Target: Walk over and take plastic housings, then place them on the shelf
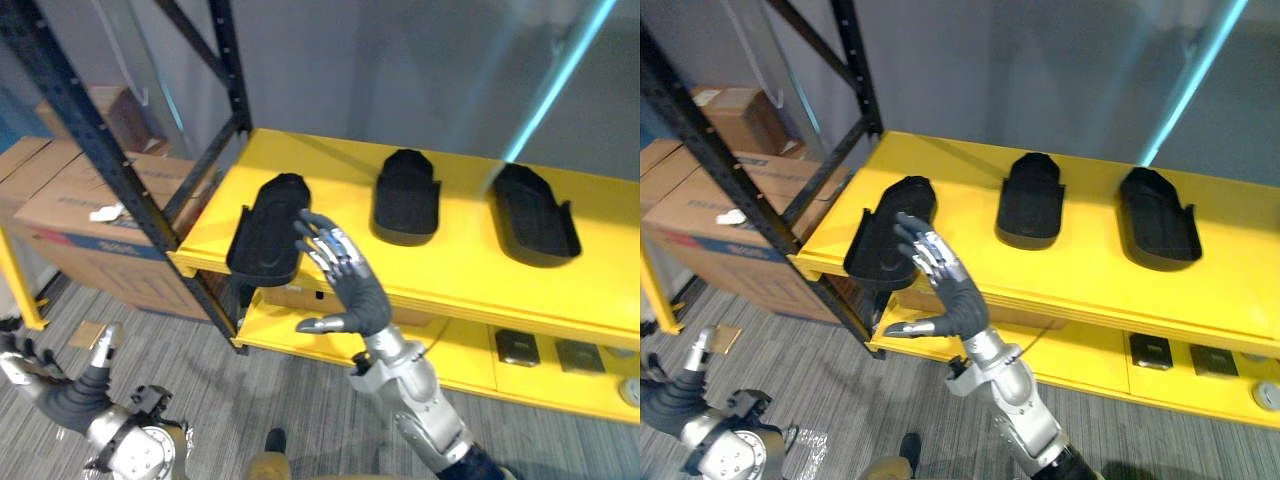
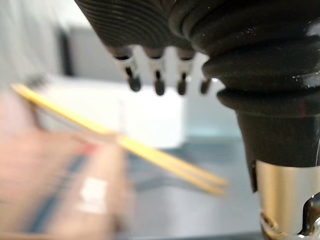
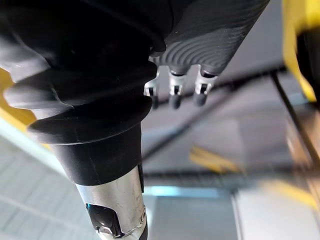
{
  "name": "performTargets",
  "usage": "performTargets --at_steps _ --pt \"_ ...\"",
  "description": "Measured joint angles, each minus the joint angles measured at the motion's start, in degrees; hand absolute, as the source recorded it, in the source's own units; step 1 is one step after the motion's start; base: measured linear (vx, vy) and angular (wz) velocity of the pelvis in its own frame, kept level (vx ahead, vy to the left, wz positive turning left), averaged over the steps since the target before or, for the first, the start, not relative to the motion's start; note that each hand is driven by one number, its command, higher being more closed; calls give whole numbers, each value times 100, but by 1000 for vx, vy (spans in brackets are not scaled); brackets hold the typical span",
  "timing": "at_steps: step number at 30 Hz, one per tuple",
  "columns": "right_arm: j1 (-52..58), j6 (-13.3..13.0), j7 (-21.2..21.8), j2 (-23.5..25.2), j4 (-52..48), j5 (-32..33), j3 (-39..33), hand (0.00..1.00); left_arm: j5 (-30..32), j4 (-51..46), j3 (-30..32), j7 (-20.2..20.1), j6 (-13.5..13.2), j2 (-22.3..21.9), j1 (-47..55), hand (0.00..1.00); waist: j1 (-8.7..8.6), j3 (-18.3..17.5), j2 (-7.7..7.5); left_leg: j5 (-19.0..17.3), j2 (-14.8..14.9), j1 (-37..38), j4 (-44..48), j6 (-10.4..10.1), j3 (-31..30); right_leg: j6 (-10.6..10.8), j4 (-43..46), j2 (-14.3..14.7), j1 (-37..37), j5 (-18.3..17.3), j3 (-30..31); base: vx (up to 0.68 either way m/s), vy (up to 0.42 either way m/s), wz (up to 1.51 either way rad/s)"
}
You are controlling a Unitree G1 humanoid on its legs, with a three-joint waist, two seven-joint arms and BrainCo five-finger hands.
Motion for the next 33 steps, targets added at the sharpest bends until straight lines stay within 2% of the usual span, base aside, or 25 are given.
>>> performTargets --at_steps 3,5,8,10,11,12,14,18,22,26,27,29,30,33 --pt "-279 382 300 47 445 -14 525 0 -24 1231 -77 -160 16 -7 1 0 52 117 -100 50 17 -56 -69 -28 -42 -26 0 19 -39 -16 -72 -13 -16 9" --pt "-339 491 322 87 816 -135 626 0 -55 1470 -45 -189 -92 -5 -15 0 87 189 -177 63 13 -79 -60 -28 -119 -27 2 25 -16 -16 -156 4 -25 17" --pt "-415 536 283 99 1256 -475 628 0 -68 1842 -9 -272 -360 5 -91 0 259 297 -161 65 -5 -84 -60 -34 -169 -45 26 13 -6 -27 -214 -4 -10 9" --pt "-588 541 267 104 1304 -549 647 0 -67 1888 -4 -353 -424 1 -145 0 323 440 -135 67 -6 -91 -43 -39 -180 -70 56 9 -9 -43 -233 -20 -6 6" --pt "-725 562 269 132 1342 -673 653 0 -65 1897 -7 -406 -478 6 -178 0 322 546 -62 70 -8 -153 -16 -45 -226 -99 81 4 -23 -65 -323 -38 -9 17" --pt "-784 569 260 141 1379 -716 650 0 -65 1906 -15 -429 -481 9 -214 0 309 555 -87 72 -22 -215 32 -44 -292 -100 95 3 -40 -66 -375 -39 -11 30" --pt "-1070 667 121 177 1799 -946 627 0 -64 2090 -32 -548 -485 10 -398 0 327 735 21 126 -35 -288 56 -22 -410 -111 195 -6 -82 -72 -503 -37 -10 29" --pt "-1340 709 -388 225 2358 -1422 202 0 -74 2103 -48 -730 -483 13 -417 0 361 1050 35 141 -51 -400 159 -22 -482 -118 258 -41 -105 -77 -561 -23 9 11" --pt "-1517 705 -914 227 2455 -1771 -363 0 -188 2104 -225 -929 -469 45 -473 0 363 1208 88 132 -90 -503 229 -9 -613 -111 333 -52 -127 -121 -690 -38 -1 16" --pt "-1855 705 -1353 234 2702 -2250 -718 0 -399 2143 -529 -1306 -257 145 -488 0 397 1290 161 139 -102 -562 267 -5 -650 -84 526 -99 -215 -250 -712 -21 -4 7" --pt "-1993 707 -1576 228 2821 -2541 -839 0 -523 2335 -771 -1731 22 307 -559 0 409 1374 218 145 -91 -573 297 -4 -684 -91 590 -126 -219 -272 -730 -15 -12 9" --pt "-2160 708 -1726 212 2938 -2734 -1038 0 -647 2567 -1042 -2145 235 392 -596 0 444 1470 252 145 -81 -573 315 -4 -691 -91 656 -129 -237 -304 -729 -10 -9 3" --pt "-2224 708 -1801 182 2941 -2778 -1195 0 -726 2663 -1190 -2271 392 405 -596 0 470 1497 249 145 -72 -585 316 -5 -687 -94 683 -129 -263 -324 -713 0 0 0" --pt "-2360 704 -1806 100 2939 -2899 -1430 0 -920 2825 -1278 -2373 540 482 -589 0 482 1501 245 146 -62 -588 329 -6 -679 -111 757 -137 -292 -360 -694 0 0 0"
